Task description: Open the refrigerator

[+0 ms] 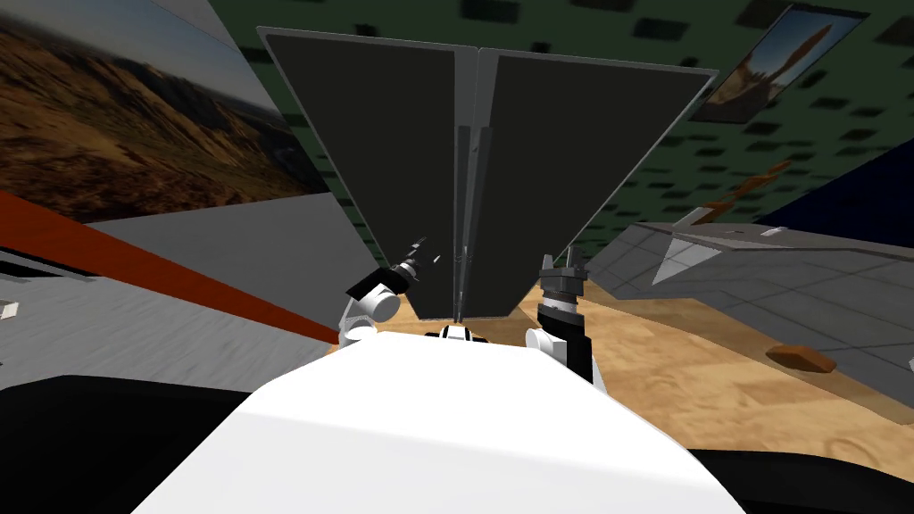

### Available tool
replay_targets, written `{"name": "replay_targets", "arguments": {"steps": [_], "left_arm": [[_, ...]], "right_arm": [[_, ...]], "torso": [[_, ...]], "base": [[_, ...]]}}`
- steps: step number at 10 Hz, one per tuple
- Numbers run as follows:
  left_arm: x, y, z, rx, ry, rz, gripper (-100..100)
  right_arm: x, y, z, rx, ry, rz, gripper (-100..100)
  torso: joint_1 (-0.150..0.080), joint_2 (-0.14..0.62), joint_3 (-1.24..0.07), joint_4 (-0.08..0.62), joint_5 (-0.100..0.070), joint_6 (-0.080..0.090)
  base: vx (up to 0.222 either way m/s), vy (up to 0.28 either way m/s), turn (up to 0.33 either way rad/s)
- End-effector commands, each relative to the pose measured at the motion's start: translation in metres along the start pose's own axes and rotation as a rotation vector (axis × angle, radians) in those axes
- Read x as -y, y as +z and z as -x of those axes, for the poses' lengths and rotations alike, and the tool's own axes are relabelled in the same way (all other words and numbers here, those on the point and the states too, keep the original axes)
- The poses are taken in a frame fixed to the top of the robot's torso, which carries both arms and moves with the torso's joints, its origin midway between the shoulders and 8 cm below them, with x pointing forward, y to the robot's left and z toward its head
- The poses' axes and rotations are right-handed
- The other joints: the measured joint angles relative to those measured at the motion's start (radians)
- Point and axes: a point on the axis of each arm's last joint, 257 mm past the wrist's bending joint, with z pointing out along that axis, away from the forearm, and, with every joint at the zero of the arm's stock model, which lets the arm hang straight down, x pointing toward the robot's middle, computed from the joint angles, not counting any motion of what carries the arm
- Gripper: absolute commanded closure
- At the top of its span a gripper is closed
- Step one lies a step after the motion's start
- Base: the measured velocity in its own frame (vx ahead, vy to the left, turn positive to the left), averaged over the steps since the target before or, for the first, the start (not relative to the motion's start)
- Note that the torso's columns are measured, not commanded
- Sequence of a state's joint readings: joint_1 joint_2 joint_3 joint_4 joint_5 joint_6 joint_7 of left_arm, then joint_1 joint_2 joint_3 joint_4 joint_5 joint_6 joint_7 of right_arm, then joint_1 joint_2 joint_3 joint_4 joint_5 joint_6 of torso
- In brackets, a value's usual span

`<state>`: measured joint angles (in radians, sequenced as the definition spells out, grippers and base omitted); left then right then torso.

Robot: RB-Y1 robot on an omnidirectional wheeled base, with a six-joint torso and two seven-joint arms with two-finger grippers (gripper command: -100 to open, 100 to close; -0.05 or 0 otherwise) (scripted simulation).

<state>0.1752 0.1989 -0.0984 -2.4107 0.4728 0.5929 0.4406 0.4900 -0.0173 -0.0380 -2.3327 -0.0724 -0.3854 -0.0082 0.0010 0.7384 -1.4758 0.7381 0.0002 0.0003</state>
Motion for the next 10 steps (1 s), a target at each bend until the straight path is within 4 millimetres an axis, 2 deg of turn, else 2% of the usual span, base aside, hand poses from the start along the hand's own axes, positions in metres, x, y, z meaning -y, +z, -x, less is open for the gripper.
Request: {"name": "replay_targets", "arguments": {"steps": [1, 4, 6, 7, 10], "left_arm": [[-0.013, 0.004, -0.007, -0.008, -0.056, 0.063, -100], [-0.024, 0.005, -0.009, -0.005, -0.080, 0.109, -100], [-0.033, 0.006, -0.021, -0.021, -0.128, 0.154, -100], [-0.034, 0.006, -0.021, -0.018, -0.128, 0.162, -100], [-0.038, 0.004, -0.049, -0.061, -0.197, 0.205, -100]], "right_arm": [[0.000, 0.000, 0.000, 0.000, 0.000, 0.000, 0], [0.000, 0.000, 0.000, 0.000, 0.000, 0.000, 0], [0.000, 0.000, 0.000, 0.000, 0.000, 0.000, 0], [0.000, 0.000, 0.000, 0.000, 0.000, 0.000, 0], [0.000, 0.000, 0.000, 0.000, 0.000, 0.000, 0]], "torso": [[-0.001, 0.000, 0.000, 0.000, 0.000, -0.001], [-0.001, -0.001, 0.000, 0.000, 0.000, 0.000], [0.000, 0.000, 0.000, 0.000, 0.000, -0.001], [-0.002, 0.000, 0.000, 0.000, 0.000, 0.000], [-0.001, 0.000, 0.000, 0.000, 0.000, 0.000]], "base": [[0.038, -0.087, 0.287], [0.026, -0.074, 0.086], [0.019, -0.073, 0.180], [0.024, -0.069, 0.080], [0.015, -0.076, 0.169]]}}
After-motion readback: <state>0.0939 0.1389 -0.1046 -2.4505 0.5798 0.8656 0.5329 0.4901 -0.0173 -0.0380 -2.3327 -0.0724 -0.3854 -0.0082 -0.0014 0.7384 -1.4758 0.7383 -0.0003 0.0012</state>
